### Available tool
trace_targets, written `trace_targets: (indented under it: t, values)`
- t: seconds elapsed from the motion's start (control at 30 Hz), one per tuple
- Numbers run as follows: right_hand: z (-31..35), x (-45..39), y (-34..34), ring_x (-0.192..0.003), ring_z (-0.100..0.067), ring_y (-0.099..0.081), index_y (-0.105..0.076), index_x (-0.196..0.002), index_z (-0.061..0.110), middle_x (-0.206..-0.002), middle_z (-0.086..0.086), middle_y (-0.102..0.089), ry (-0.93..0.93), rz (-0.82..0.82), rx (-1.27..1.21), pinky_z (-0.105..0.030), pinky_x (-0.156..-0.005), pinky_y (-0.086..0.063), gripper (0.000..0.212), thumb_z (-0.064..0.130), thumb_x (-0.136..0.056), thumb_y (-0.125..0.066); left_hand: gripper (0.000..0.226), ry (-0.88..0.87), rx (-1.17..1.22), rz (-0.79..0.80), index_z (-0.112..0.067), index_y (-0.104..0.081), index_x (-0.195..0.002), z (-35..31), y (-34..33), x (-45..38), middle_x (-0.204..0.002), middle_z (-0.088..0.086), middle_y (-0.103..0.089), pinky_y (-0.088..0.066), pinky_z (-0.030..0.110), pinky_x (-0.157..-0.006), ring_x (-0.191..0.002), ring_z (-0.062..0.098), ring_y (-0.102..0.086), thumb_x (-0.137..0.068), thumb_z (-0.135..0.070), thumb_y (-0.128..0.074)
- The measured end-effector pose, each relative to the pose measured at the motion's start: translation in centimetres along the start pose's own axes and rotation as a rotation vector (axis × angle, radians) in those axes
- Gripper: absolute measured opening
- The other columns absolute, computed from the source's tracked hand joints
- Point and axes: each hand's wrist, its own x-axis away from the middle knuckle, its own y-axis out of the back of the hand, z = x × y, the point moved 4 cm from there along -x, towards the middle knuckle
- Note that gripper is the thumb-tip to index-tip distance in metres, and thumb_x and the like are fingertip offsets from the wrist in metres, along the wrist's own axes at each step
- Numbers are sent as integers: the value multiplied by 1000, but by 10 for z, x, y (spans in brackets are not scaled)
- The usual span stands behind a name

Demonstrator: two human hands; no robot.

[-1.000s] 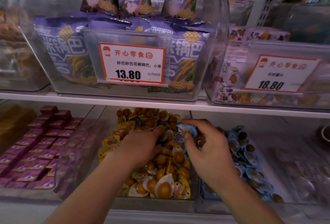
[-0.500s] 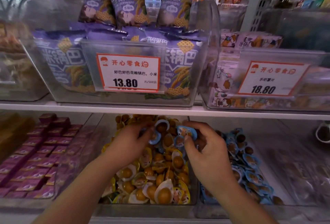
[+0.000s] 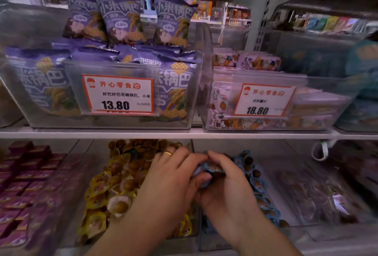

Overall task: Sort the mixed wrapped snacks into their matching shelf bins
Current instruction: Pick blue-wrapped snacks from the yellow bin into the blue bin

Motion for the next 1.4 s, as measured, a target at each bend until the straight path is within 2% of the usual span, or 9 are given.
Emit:
trace_targets:
  t: [0.13, 0.27, 0.53, 0.67, 0.8, 0.93, 1.07, 1.27, 1.4]
  values:
    - [11, 2, 23, -96, -29, -72, -78, -100, 2, -109, -20, -73, 7, -68, 53, -39, -73, -61, 32, 26, -90, -58, 73, 49, 41, 279, -48, 2, -151, -8, -27, 10, -148, -24, -21, -22, 28, -117, -141, 4, -16, -87, -71, -23]
    - [25, 2, 43, -105, -27, -71, -76, -109, 11, -113, -14, -74, 58, -83, 254, -44, -90, -56, 30, 29, -97, -56, 84, 16, 152, 357, -51, 35, -141, -22, -47, 17, -141, -45, 33, 4, 24, -118, -141, -9, 27, -86, -69, -26]
    - [52, -26, 103, -56, -18, -60, -71, -104, 1, -77, -18, -69, 134, -320, 747, -23, -47, -45, 15, 4, -90, -66, 77, 69, 94, 389, -56, 10, -149, 17, -60, 10, -160, -27, -3, -5, 31, -123, -146, -5, 13, -84, -81, -22]
    - [68, -38, 124, -75, -9, -68, -76, -88, 26, -86, 2, -75, 149, -367, 1275, -15, -58, -49, 15, 38, -92, -68, 74, 239, 219, 266, -46, -25, -150, 55, -56, 15, -151, -26, -26, -19, 19, -116, -143, -5, -19, -85, -81, -26]
    - [66, -40, 111, -78, 1, -66, -75, -81, 25, -82, 10, -74, 347, -316, 1363, -1, -54, -41, 28, 44, -95, -60, 36, 450, 297, 120, -38, -55, -133, 101, -50, 18, -132, -13, -59, -38, 11, -95, -122, 5, -53, -100, -48, -44]
    - [41, -28, 69, -96, 8, -65, -69, -103, 39, -98, 26, -71, 552, -156, 1223, -2, -75, -45, 12, 40, -94, -61, 51, 280, 29, 426, -32, -46, -144, 113, -57, 24, -150, -7, -45, -36, 36, -113, -139, 14, -40, -98, -53, -48]
    - [-10, -25, 45, -123, 14, -41, -46, -139, 45, -141, 28, -36, 511, 47, 1519, -6, -100, -35, 55, 58, -86, -51, 61, 217, -21, 593, -43, -33, -149, 101, -76, 24, -160, -18, -25, -18, 47, -122, -150, 15, -8, -94, -66, -23]
    - [-15, -33, 49, -119, 19, -36, -49, -126, 53, -133, 31, -26, 500, 51, 1537, 0, -98, -29, 49, 21, -91, -59, 52, 199, 15, 546, -39, -58, -113, 96, -68, 14, -109, -14, -55, -42, 38, -99, -117, 16, -51, -75, -65, -34]
    - [-16, -34, 52, -120, 16, -34, -52, -127, 52, -133, 34, -26, 486, 36, 1548, 6, -90, -26, 47, 22, -91, -61, 55, 331, -140, 679, -38, -64, -92, 123, -44, 17, -97, -12, -59, -40, 36, -90, -106, 16, -51, -62, -73, -33]
